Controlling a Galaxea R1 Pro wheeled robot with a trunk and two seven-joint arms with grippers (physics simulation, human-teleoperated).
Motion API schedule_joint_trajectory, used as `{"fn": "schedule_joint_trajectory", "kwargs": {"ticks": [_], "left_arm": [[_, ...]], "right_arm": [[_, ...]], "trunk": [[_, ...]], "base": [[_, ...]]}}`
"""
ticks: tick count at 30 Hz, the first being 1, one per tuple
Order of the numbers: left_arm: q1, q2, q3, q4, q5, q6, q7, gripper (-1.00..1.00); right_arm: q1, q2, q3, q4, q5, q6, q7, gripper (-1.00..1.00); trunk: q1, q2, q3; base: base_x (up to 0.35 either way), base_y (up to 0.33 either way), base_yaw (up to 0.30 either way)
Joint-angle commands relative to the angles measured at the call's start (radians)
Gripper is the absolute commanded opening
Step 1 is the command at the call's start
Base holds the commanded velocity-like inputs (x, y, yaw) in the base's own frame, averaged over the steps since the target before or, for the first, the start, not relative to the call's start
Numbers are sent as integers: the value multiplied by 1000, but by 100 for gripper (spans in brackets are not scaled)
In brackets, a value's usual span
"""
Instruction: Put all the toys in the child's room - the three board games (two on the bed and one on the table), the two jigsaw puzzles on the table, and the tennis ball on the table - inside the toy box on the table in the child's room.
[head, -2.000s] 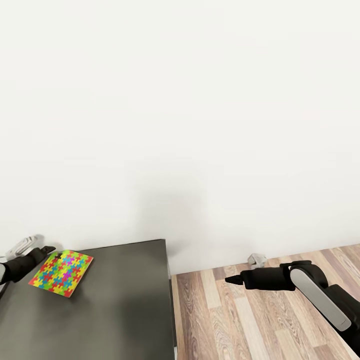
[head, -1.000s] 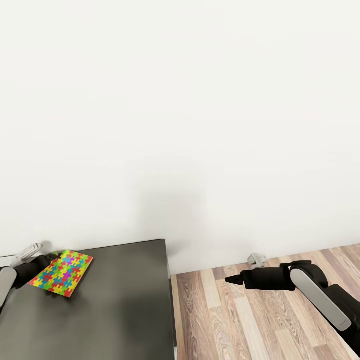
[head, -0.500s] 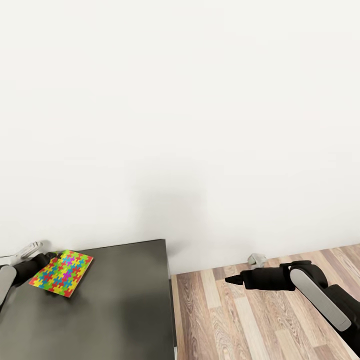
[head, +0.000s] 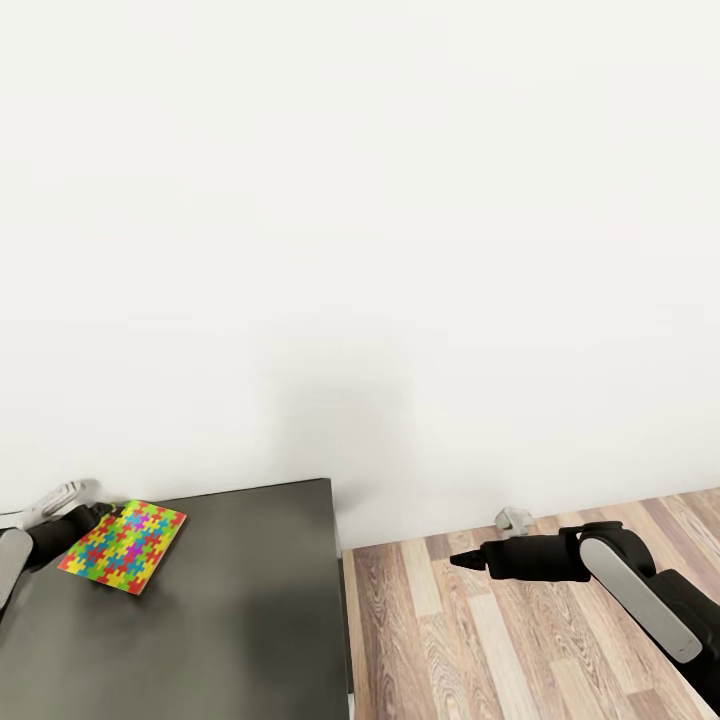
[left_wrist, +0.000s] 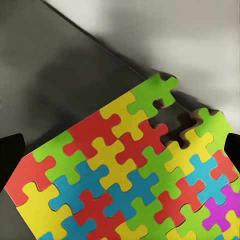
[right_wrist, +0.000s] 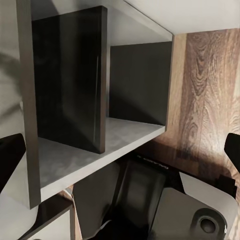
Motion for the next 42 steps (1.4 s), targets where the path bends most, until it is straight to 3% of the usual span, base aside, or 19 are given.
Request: {"fn": "schedule_joint_trajectory", "kwargs": {"ticks": [1, 17, 42], "left_arm": [[-1, 0, 1, -1, 11, 5, 8, 100], [-12, -1, -1, 29, -79, -7, -12, 100], [-30, -2, -2, 88, -149, -54, -30, 100]], "right_arm": [[-1, -1, 1, 0, 10, 2, 10, 100], [-1, -2, 0, 0, 10, 3, 11, 100], [-1, -3, -1, -1, 10, 3, 12, 100]], "trunk": [[0, -2, -1], [0, -2, -1], [0, -2, -1]], "base": [[0, 0, 0], [0, 0, 0], [0, 0, 0]]}}
